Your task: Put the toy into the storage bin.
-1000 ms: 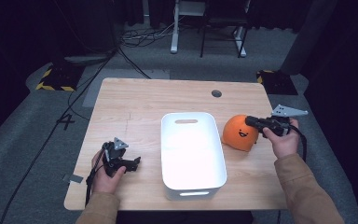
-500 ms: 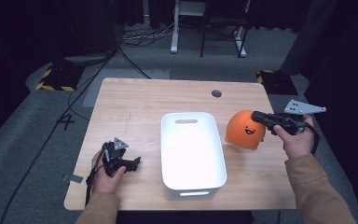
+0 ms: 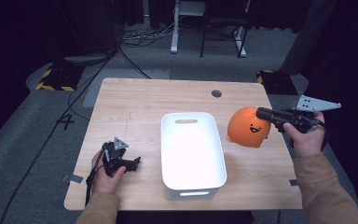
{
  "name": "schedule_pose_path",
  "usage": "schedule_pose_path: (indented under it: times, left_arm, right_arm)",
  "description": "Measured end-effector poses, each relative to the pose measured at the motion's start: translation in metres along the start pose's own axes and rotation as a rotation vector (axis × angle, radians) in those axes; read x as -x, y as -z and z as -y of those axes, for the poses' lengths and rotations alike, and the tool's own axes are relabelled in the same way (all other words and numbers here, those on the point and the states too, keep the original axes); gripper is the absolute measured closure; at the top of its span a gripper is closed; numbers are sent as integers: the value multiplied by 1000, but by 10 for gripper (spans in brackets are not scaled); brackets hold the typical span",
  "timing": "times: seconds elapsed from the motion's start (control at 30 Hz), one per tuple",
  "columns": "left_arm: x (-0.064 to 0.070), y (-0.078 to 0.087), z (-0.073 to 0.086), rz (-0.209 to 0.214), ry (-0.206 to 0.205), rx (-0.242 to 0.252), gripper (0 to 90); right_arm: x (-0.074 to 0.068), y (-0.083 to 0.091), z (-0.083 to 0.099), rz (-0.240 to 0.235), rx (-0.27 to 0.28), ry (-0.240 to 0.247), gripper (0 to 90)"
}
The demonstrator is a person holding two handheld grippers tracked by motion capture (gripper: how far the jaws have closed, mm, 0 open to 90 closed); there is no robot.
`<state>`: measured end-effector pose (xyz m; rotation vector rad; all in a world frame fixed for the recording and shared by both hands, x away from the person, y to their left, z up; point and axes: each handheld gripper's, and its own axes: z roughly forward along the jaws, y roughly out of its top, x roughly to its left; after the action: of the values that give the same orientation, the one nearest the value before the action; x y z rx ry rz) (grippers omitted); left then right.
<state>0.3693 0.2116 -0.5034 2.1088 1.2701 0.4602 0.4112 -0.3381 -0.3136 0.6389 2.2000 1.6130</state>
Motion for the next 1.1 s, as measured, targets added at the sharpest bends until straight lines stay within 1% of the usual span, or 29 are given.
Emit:
schedule_pose_path:
  times: [0.07, 0.17, 0.23, 0.37, 0.4, 0.43, 0.47, 0.6, 0.63, 0.7, 0.73, 0.8, 0.97, 1.03, 1.07, 1.1]
  left_arm:
    - [0, 0, 0, -1, -1, 0, 55]
    - [0, 0, 0, 0, 0, 0, 55]
    - [0, 0, 0, 0, 0, 0, 55]
    - [0, 0, 0, 0, 0, 0, 55]
    - [0, 0, 0, 0, 0, 0, 55]
    - [0, 0, 0, 0, 0, 0, 55]
    - [0, 0, 0, 0, 0, 0, 55]
    - [0, 0, 0, 0, 1, -1, 55]
    - [0, 0, 0, 0, 0, 0, 55]
    - [0, 0, 0, 0, 0, -1, 55]
    - [0, 0, 0, 0, 0, -1, 55]
    - [0, 0, 0, 0, 0, 0, 55]
    - [0, 0, 0, -2, 0, 0, 55]
    - [0, 0, 0, 0, 0, 0, 55]
    - [0, 0, 0, 0, 0, 0, 55]
    - [0, 0, 0, 0, 0, 0, 55]
  right_arm:
    - [0, 2, -3, -33, 11, 12, 832]
    - [1, 6, -8, -73, 26, 14, 832]
    - [1, 8, -11, -85, 34, 24, 832]
    - [-1, 10, -19, -82, 29, 35, 832]
    - [-1, 9, -21, -82, 30, 48, 832]
    - [-1, 9, -23, -82, 29, 46, 832]
    - [-1, 8, -25, -78, 26, 56, 832]
    - [-2, 6, -31, -76, 24, 65, 832]
    - [-3, 4, -35, -79, 31, 70, 832]
    - [-6, 3, -41, -82, 30, 79, 832]
    - [-6, 3, -41, -82, 30, 79, 832]
    - [-8, 1, -47, -84, 36, 88, 832]
    - [-17, -9, -66, -101, 30, 118, 832]
    - [-20, -13, -73, -106, 33, 123, 832]
    - [-20, -13, -73, -106, 33, 123, 832]
    - [-23, -18, -78, -117, 32, 133, 832]
